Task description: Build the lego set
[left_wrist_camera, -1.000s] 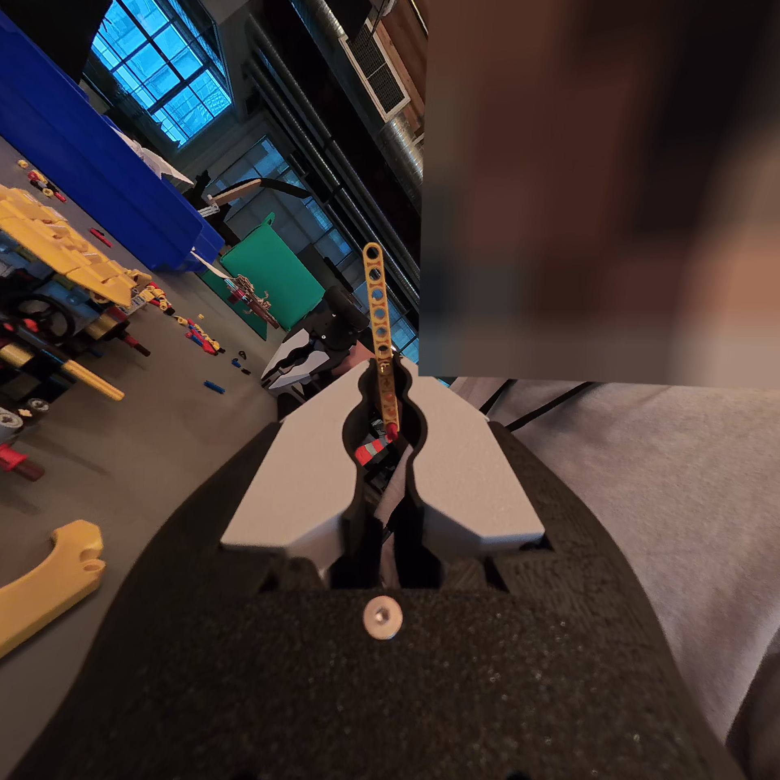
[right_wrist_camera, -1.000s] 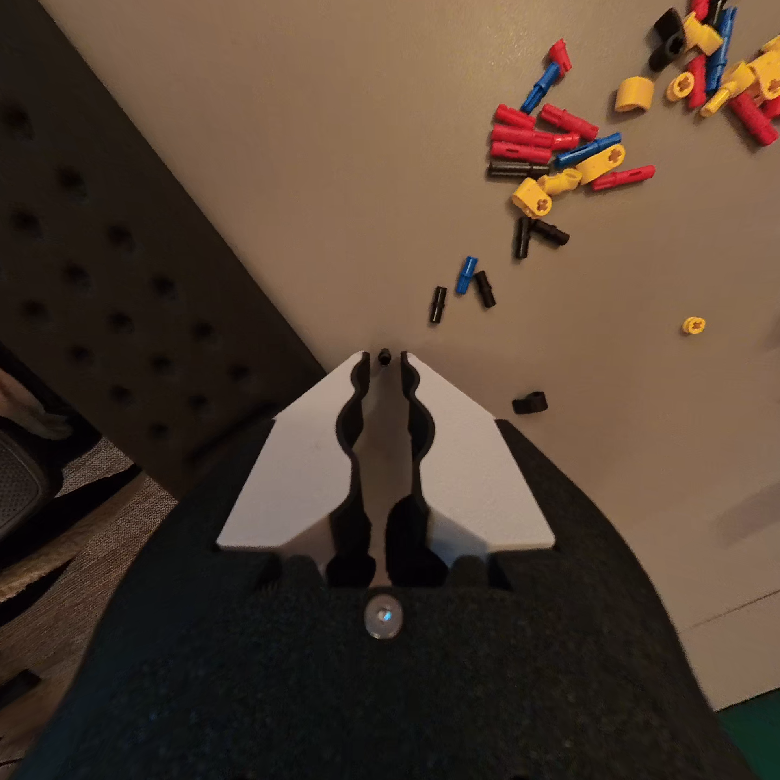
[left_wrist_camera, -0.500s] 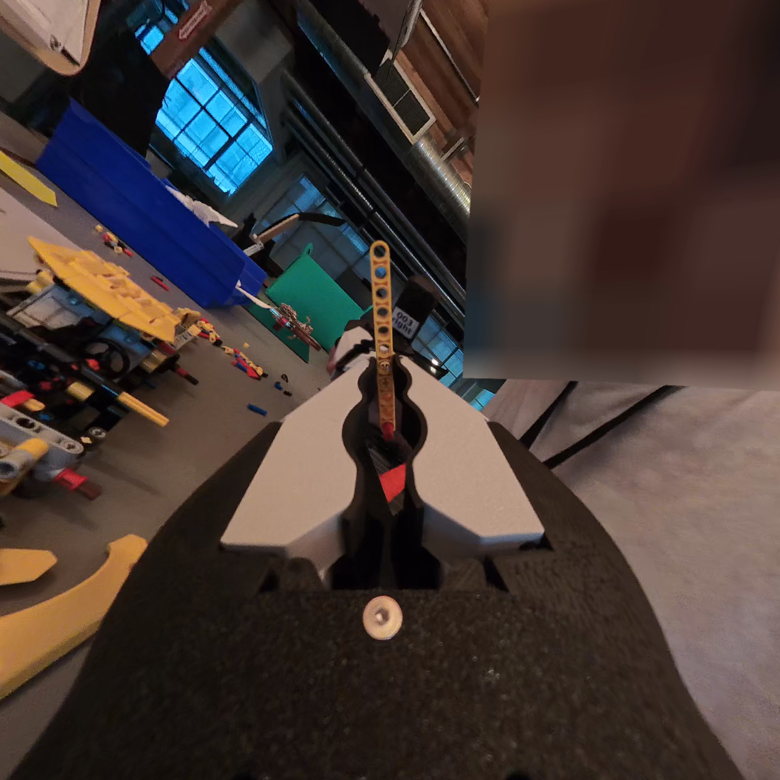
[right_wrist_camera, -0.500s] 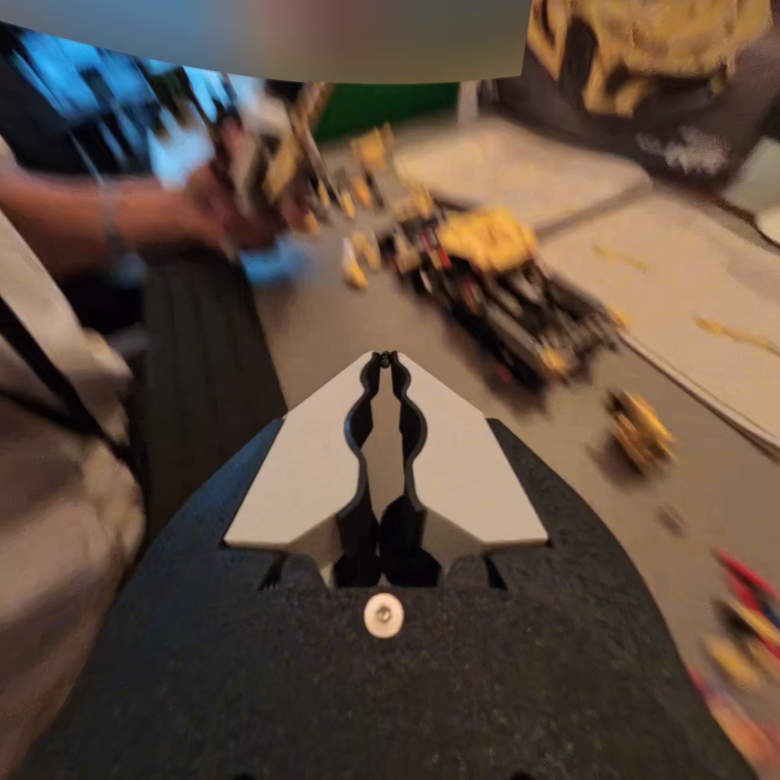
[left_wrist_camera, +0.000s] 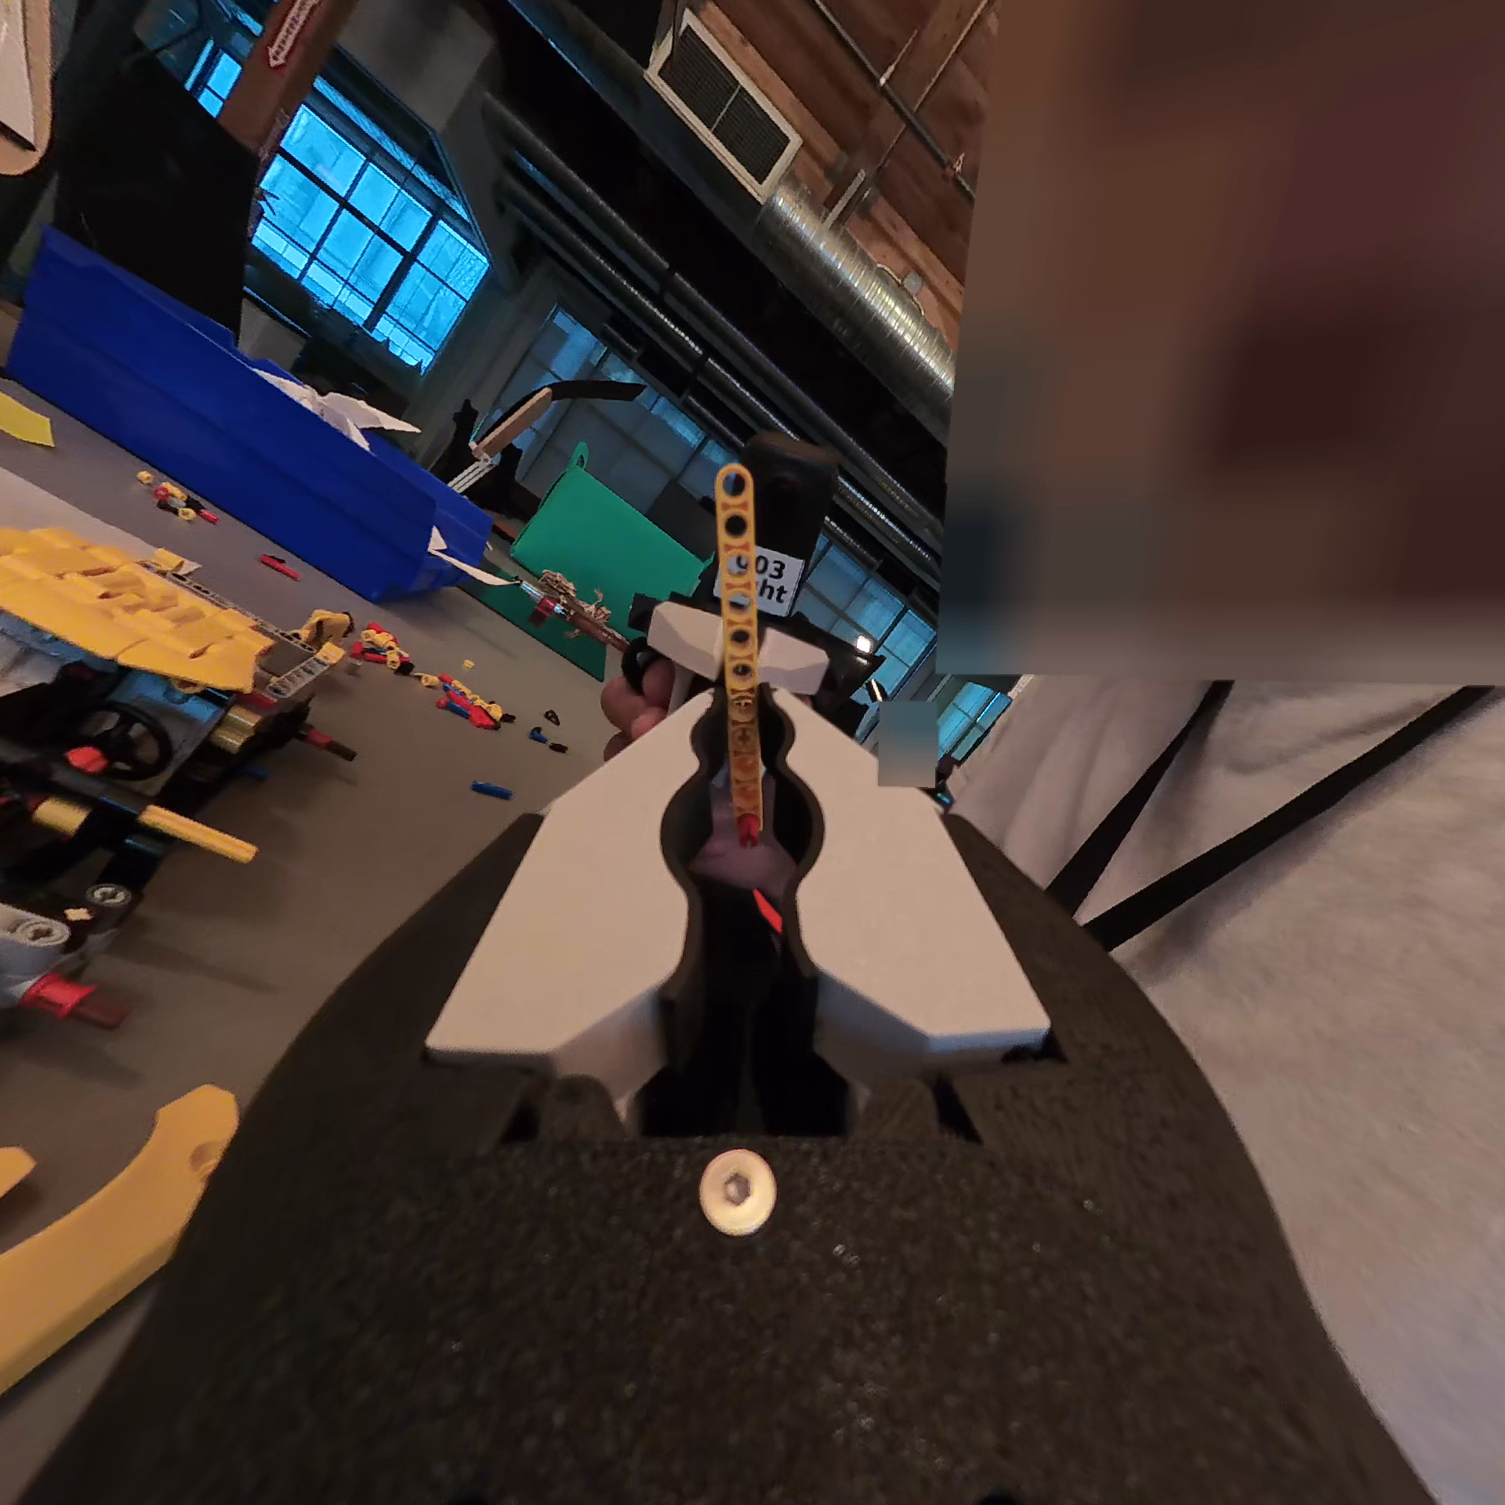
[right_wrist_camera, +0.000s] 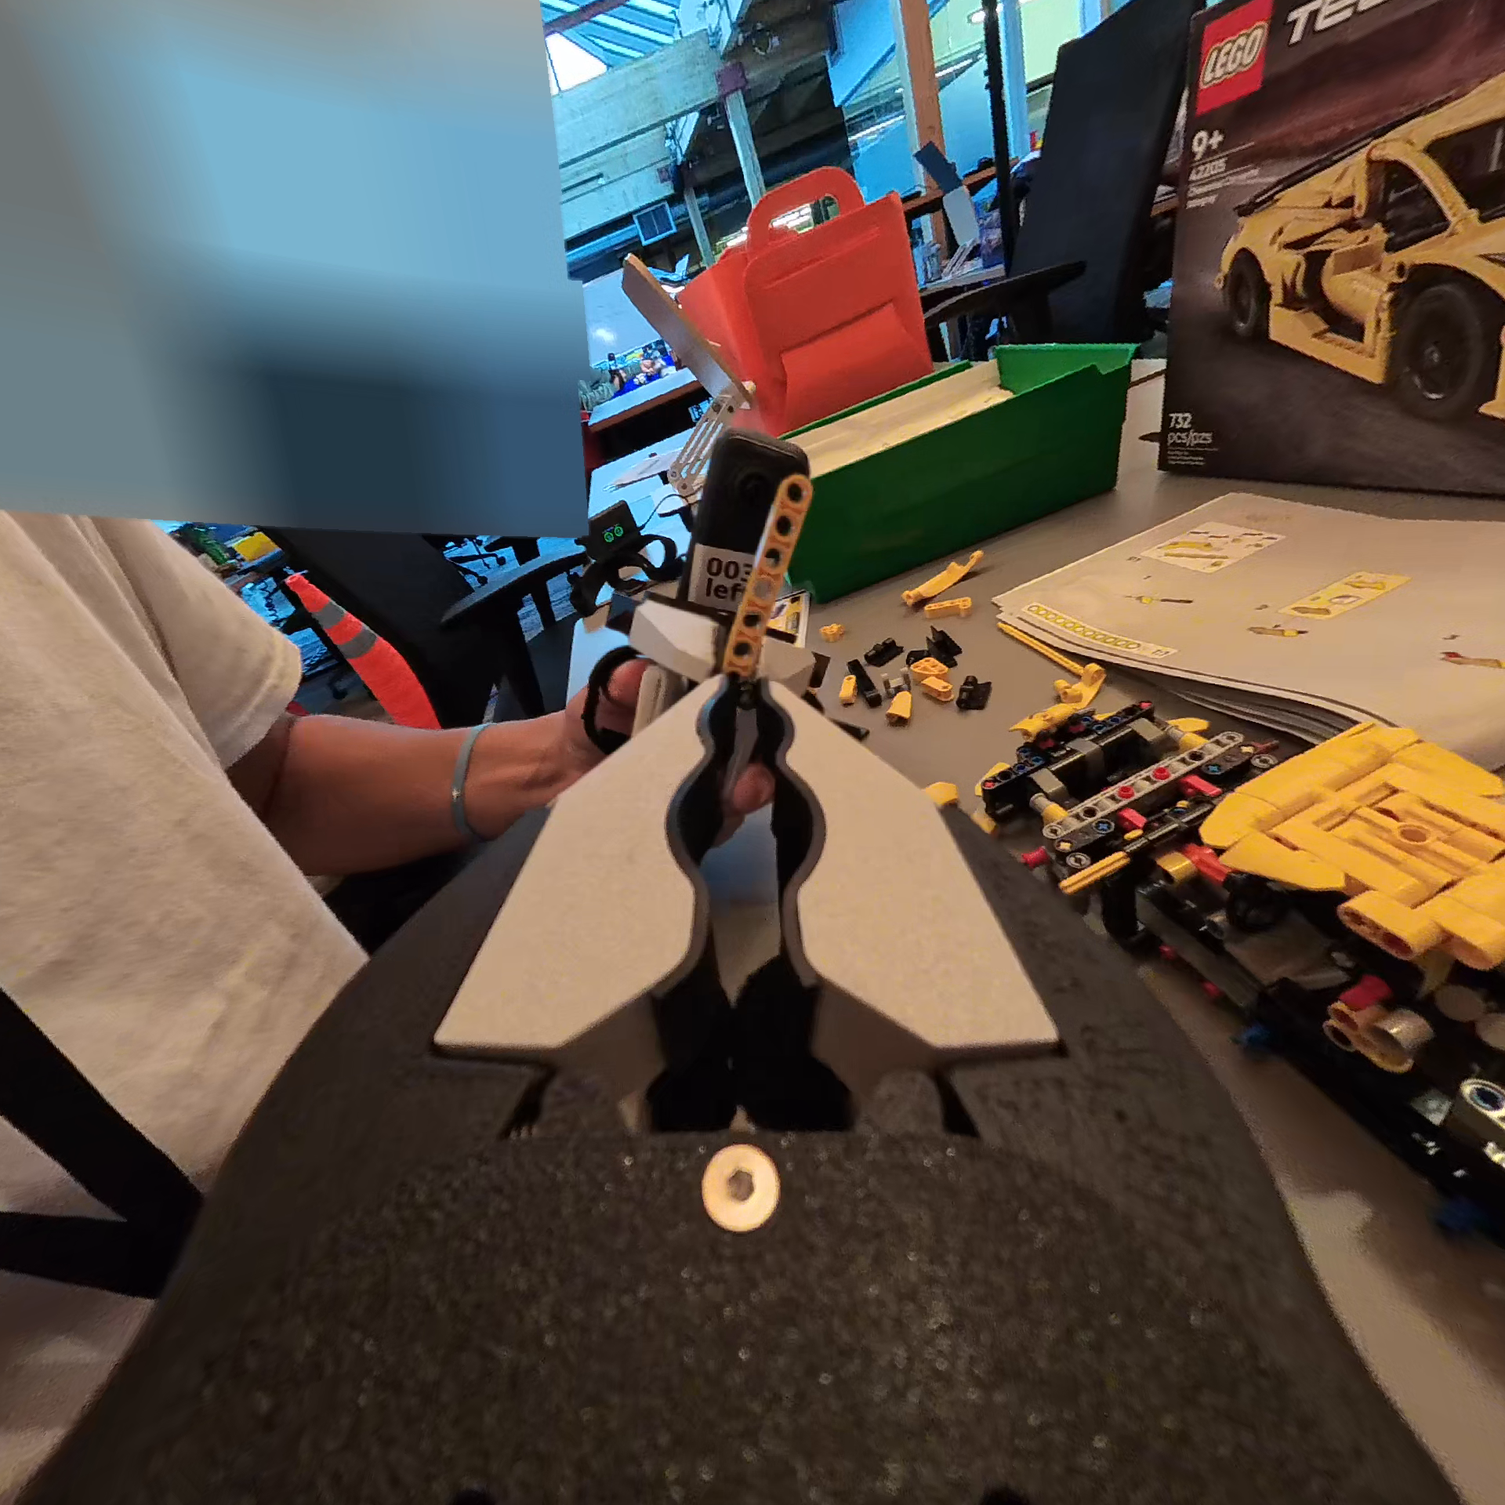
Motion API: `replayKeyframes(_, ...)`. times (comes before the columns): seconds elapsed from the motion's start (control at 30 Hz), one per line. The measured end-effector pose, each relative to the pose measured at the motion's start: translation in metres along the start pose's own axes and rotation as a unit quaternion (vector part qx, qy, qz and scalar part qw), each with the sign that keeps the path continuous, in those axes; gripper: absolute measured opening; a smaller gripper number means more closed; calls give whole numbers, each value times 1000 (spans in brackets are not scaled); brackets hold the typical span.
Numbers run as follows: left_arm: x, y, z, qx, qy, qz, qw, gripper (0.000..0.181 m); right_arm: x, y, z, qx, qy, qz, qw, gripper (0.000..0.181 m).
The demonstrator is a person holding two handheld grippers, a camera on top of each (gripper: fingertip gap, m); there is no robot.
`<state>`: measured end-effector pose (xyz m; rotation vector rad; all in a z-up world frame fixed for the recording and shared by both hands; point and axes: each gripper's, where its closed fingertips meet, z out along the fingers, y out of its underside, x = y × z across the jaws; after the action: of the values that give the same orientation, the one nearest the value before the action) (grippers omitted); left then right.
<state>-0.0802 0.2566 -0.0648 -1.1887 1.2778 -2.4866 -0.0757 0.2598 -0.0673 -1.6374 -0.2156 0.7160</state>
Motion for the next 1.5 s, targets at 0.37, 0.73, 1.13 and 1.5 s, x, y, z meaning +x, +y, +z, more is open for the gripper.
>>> replayKeyframes(0.37, 3, 7, 4, -19, 1, 9, 1000, 7, -8, 6, 1, -2, -12, 8, 1000, 4)
replayKeyframes(0.73, 4, 5, 4, 1, 19, -35, 999, 7, -8, 6, 2, 36, 2, -12, 999, 4)
replayKeyframes(1.13, -2, 7, 5, -11, -3, -19, 1000, 7, -3, 4, -6, 40, -29, 34, 998, 5)
replayKeyframes(1.5, -1, 9, 6, -17, -1, -20, 1000, 7, -5, 8, -9, 16, -29, 12, 999, 4)
